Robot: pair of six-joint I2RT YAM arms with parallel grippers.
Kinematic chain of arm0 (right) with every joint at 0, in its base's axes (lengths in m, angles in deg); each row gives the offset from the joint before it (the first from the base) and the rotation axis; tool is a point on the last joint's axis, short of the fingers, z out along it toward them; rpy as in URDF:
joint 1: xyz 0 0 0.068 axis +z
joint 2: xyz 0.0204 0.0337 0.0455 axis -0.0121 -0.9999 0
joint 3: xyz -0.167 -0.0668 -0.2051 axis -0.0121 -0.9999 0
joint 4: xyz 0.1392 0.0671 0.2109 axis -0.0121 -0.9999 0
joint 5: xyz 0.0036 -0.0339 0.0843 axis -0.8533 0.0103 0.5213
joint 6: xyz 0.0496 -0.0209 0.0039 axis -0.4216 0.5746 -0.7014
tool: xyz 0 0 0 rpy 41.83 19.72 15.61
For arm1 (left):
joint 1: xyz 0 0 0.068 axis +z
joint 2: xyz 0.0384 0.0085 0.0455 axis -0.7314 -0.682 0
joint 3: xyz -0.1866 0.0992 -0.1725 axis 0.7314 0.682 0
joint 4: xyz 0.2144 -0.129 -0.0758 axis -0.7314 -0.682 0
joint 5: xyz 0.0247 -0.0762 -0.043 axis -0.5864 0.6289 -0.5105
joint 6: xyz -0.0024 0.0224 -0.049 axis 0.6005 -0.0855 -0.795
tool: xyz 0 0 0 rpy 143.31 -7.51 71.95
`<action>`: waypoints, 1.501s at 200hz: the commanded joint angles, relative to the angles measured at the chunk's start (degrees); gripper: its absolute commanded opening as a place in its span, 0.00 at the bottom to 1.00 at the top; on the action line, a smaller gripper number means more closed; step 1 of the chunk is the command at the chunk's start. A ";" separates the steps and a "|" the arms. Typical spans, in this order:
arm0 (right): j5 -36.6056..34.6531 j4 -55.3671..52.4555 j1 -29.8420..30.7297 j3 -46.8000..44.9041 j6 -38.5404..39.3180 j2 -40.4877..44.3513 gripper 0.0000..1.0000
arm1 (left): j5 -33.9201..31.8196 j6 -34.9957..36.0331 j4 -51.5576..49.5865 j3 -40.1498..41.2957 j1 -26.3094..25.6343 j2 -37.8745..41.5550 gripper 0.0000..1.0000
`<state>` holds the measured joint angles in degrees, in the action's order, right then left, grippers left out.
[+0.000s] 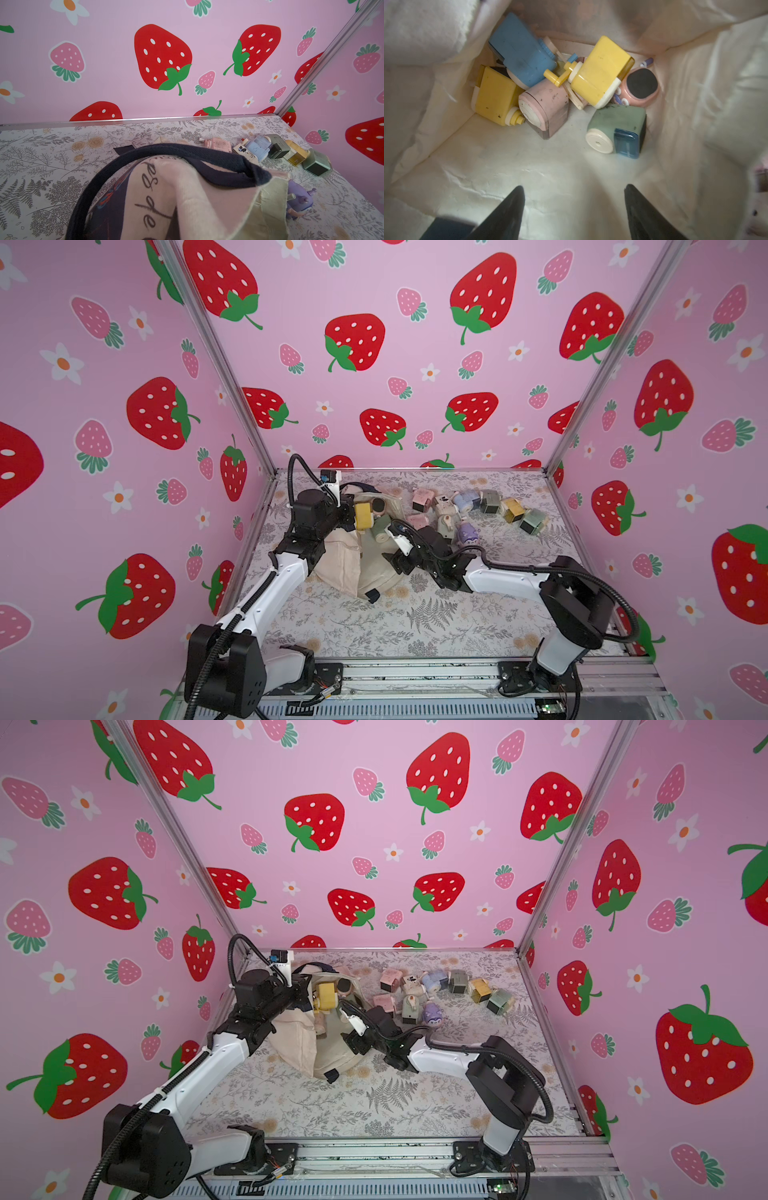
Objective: Take out the pencil sharpeners from the tote bags
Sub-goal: Pick up the pencil sharpener from the canvas bag.
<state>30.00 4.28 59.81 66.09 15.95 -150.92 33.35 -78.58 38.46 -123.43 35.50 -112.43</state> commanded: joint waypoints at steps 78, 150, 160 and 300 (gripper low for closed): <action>-22.09 -5.13 1.71 19.28 7.57 -19.52 0.99 | 3.22 0.83 5.99 -4.48 -0.40 0.37 0.00; -28.77 -6.36 0.85 27.65 9.57 -27.89 0.99 | 3.28 0.95 5.94 -4.64 -0.39 0.27 0.00; -28.61 -6.65 0.66 28.18 9.46 -28.59 0.99 | 3.28 0.95 5.97 -4.68 -0.44 0.19 0.00; -21.57 -19.53 -2.51 38.57 0.81 -37.73 0.95 | 3.34 0.91 5.86 -4.80 -0.42 -0.06 0.00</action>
<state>7.73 -10.19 57.58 103.59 18.13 -185.89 33.55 -78.56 38.08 -123.74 35.54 -112.65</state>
